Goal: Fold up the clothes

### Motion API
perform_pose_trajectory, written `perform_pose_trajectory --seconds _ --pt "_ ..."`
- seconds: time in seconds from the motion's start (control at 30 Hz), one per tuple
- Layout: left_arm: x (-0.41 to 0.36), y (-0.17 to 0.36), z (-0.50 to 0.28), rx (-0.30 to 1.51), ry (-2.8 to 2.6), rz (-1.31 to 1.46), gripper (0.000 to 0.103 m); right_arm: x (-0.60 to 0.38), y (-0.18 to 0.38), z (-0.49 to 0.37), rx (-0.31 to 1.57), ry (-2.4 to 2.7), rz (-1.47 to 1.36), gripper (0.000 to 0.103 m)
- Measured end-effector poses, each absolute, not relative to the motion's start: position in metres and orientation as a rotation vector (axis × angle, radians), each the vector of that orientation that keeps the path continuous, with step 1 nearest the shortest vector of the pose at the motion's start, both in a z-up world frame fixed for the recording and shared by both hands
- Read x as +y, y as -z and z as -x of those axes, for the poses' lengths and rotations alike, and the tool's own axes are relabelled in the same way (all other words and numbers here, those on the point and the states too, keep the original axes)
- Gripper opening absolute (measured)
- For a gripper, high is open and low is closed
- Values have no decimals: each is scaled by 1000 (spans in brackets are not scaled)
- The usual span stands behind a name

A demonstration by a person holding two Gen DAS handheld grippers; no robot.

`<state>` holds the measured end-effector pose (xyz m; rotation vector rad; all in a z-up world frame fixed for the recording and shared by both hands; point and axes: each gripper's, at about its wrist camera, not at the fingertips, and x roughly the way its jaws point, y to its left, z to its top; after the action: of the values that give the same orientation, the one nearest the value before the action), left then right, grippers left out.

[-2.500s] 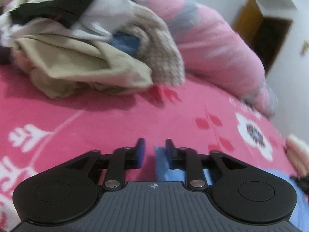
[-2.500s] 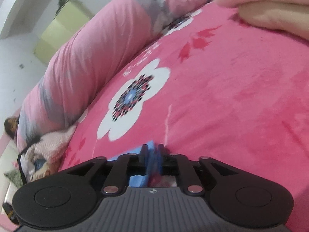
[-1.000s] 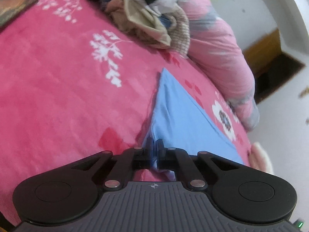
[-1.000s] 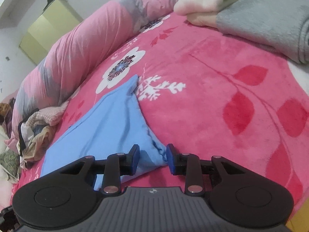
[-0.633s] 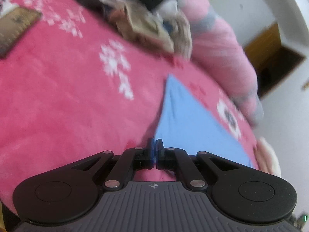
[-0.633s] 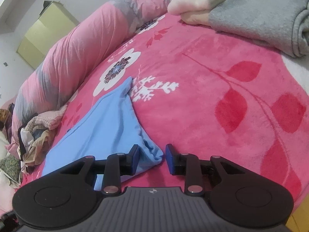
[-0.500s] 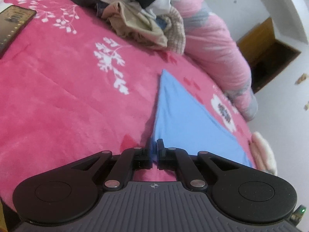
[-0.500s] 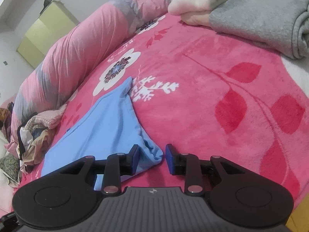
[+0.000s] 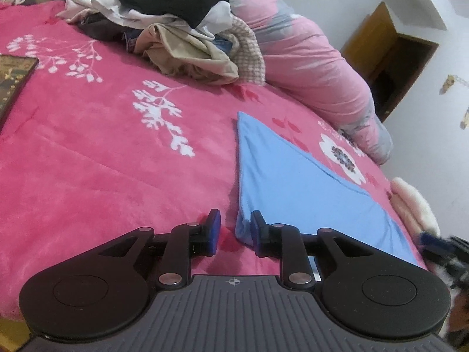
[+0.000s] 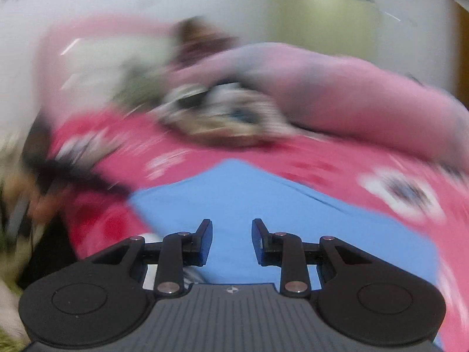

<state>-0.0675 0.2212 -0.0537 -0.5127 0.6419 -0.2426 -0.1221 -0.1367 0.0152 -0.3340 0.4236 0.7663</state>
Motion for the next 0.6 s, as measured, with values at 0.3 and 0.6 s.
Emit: perform_pose_trajectory --seconds 0.3,0.6 --pt "228 57 73 605 282 557 21 2 40 139 271 -942 870 31" --pt "238 56 81 568 383 592 26 -1 32 92 455 -934 643 4"
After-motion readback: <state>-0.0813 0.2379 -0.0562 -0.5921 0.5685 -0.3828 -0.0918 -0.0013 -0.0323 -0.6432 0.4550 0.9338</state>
